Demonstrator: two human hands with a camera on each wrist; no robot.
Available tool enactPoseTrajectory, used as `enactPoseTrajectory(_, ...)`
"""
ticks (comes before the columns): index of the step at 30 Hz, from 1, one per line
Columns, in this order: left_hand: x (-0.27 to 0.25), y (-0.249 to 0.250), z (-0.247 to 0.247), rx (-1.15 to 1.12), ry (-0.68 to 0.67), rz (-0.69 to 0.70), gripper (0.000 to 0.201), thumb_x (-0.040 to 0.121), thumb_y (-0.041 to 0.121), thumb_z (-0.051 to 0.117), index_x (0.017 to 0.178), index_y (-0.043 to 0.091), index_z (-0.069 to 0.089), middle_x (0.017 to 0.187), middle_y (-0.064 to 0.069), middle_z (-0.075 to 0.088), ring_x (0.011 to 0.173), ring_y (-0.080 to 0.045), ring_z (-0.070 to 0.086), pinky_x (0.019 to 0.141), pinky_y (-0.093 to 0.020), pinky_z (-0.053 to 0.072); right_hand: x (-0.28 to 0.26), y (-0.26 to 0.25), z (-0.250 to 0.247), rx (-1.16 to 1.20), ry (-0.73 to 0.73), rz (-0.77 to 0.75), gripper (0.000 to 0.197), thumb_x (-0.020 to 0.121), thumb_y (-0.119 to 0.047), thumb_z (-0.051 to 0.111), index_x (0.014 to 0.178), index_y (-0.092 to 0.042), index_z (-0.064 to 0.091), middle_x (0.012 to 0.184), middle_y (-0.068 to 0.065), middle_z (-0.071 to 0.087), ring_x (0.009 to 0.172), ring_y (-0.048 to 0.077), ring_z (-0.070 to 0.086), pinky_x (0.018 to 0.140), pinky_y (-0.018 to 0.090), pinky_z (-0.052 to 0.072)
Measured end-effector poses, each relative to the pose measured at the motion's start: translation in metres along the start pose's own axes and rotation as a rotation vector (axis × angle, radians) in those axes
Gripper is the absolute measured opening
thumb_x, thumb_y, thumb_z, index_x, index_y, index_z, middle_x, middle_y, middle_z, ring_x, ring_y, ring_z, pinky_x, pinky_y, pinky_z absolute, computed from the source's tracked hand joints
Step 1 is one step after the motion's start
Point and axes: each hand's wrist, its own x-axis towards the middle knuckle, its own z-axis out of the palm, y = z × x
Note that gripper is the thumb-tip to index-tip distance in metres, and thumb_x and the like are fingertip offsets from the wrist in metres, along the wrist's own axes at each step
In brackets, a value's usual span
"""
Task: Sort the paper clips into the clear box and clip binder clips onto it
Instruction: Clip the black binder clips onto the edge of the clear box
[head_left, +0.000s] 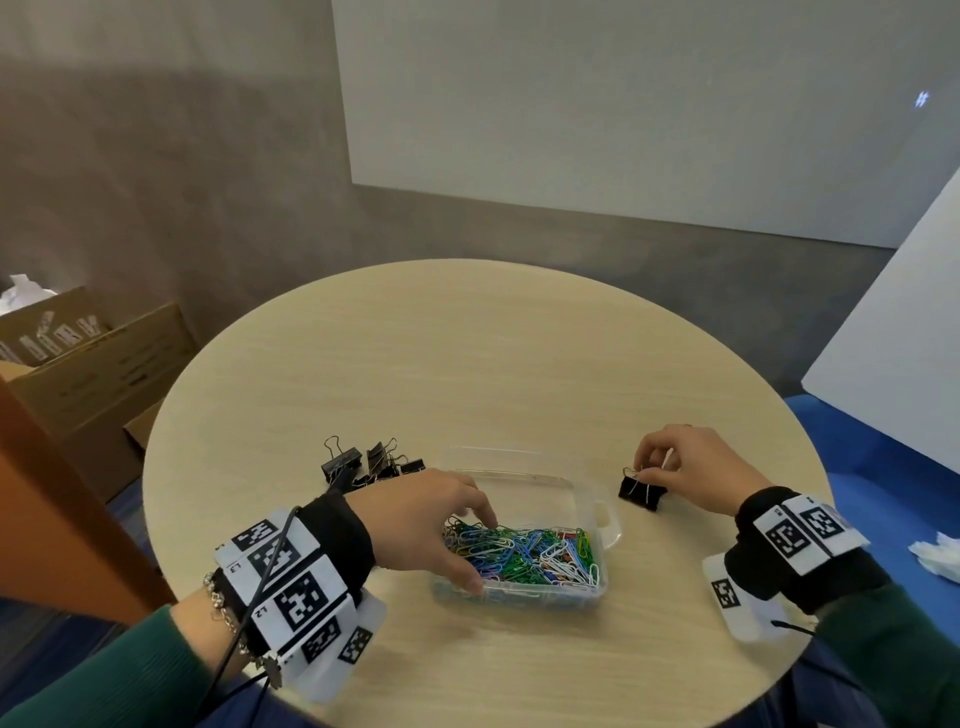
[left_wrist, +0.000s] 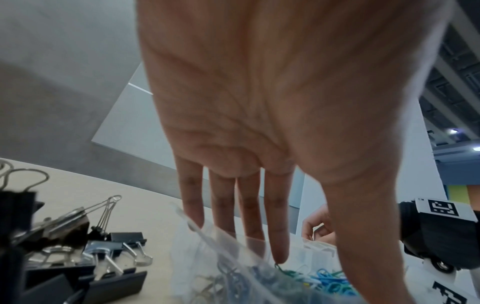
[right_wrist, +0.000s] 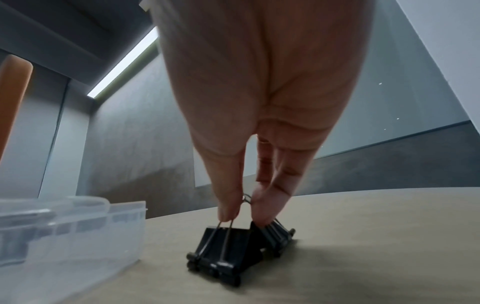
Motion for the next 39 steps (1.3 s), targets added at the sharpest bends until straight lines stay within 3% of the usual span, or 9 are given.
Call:
enactPoseTrajectory(8, -0.001, 0.0, 0.0, -0.036, 0.005, -0.009, 0.058, 0.074, 0.052, 0.073, 0.124, 0.032, 0.054, 0.124, 0.012, 0.052, 0.115, -0.005, 0.049, 0.099, -0.031, 0.041, 0.0, -0.001, -0.007, 0.102, 0.066, -0.008, 0.015, 0.082, -0.018, 0.073, 0.071, -0.027, 0.065, 0.076, -0.002, 0.064, 0.072, 0.018, 0.062, 0.065, 0.025, 0.047)
enactPoseTrajectory(11, -0.001, 0.0, 0.001, -0.052, 0.008, -0.022, 0.057, 0.073, 0.052, 0.074, 0.123, 0.032, 0.053, 0.124, 0.012, 0.051, 0.115, -0.005, 0.048, 0.099, -0.031, 0.041, -0.005, -0.015, -0.017, 0.125, 0.208, -0.094, 0.011, 0.081, -0.017, 0.073, 0.073, -0.024, 0.068, 0.075, -0.003, 0.063, 0.071, 0.017, 0.061, 0.069, 0.031, 0.051)
enactPoseTrajectory(14, -0.002, 0.0, 0.001, -0.092, 0.02, -0.031, 0.056, 0.073, 0.049, 0.076, 0.118, 0.032, 0.048, 0.125, 0.012, 0.052, 0.114, -0.006, 0.048, 0.098, -0.031, 0.042, -0.012, -0.045, -0.025, 0.223, 0.328, -0.244, 0.002, 0.08, -0.016, 0.074, 0.081, -0.017, 0.072, 0.077, -0.003, 0.063, 0.07, 0.013, 0.061, 0.066, 0.025, 0.052)
enactPoseTrajectory(19, -0.003, 0.003, 0.0, -0.063, 0.078, 0.003, 0.069, 0.069, 0.053, 0.076, 0.124, 0.031, 0.04, 0.128, 0.015, 0.05, 0.116, -0.006, 0.048, 0.098, -0.029, 0.042, -0.019, -0.087, -0.015, 0.232, 0.202, -0.394, 0.007, 0.079, -0.014, 0.076, 0.078, -0.019, 0.071, 0.079, -0.003, 0.063, 0.068, 0.007, 0.061, 0.063, 0.011, 0.047)
enactPoseTrajectory(22, -0.002, 0.013, -0.008, -0.017, 0.163, 0.001, 0.071, 0.073, 0.066, 0.064, 0.128, 0.029, 0.041, 0.129, 0.014, 0.05, 0.111, -0.007, 0.05, 0.096, -0.029, 0.044, -0.015, -0.098, -0.004, 0.146, 0.126, -0.415, 0.003, 0.079, -0.015, 0.075, 0.078, -0.016, 0.072, 0.079, -0.001, 0.062, 0.072, 0.009, 0.059, 0.065, 0.015, 0.046)
enactPoseTrajectory(25, 0.009, 0.019, -0.015, 0.056, 0.199, -0.05, 0.058, 0.084, 0.064, 0.052, 0.127, 0.026, 0.045, 0.127, 0.01, 0.054, 0.108, -0.009, 0.053, 0.091, -0.03, 0.046, -0.01, -0.105, 0.004, 0.031, 0.038, -0.423, 0.003, 0.081, -0.018, 0.073, 0.08, -0.015, 0.072, 0.079, -0.003, 0.058, 0.076, 0.013, 0.057, 0.071, 0.024, 0.046)
enactPoseTrajectory(32, 0.045, 0.019, -0.024, 0.017, 0.015, -0.046, 0.041, 0.093, 0.036, 0.056, 0.127, 0.014, 0.055, 0.13, -0.001, 0.058, 0.111, -0.016, 0.058, 0.092, -0.027, 0.044, -0.005, -0.108, 0.007, -0.062, -0.079, -0.339, 0.005, 0.082, -0.014, 0.069, 0.084, -0.015, 0.074, 0.075, -0.003, 0.058, 0.075, 0.016, 0.059, 0.069, 0.025, 0.047)
enactPoseTrajectory(36, 0.053, 0.018, -0.016, 0.002, -0.08, -0.063, 0.041, 0.093, 0.038, 0.056, 0.126, 0.014, 0.059, 0.128, -0.001, 0.061, 0.112, -0.017, 0.059, 0.093, -0.028, 0.044, -0.007, -0.103, 0.005, -0.015, -0.078, -0.289, 0.015, 0.084, -0.008, 0.063, 0.091, -0.013, 0.076, 0.083, 0.006, 0.07, 0.075, 0.017, 0.063, 0.071, 0.025, 0.051)
enactPoseTrajectory(39, 0.056, 0.018, -0.014, -0.007, -0.078, -0.06, 0.038, 0.093, 0.038, 0.056, 0.122, 0.015, 0.062, 0.126, -0.001, 0.063, 0.11, -0.017, 0.06, 0.09, -0.027, 0.044, -0.006, -0.101, 0.005, 0.003, -0.043, -0.247, 0.017, 0.085, -0.007, 0.063, 0.092, -0.015, 0.076, 0.082, 0.003, 0.07, 0.073, 0.013, 0.062, 0.067, 0.019, 0.046)
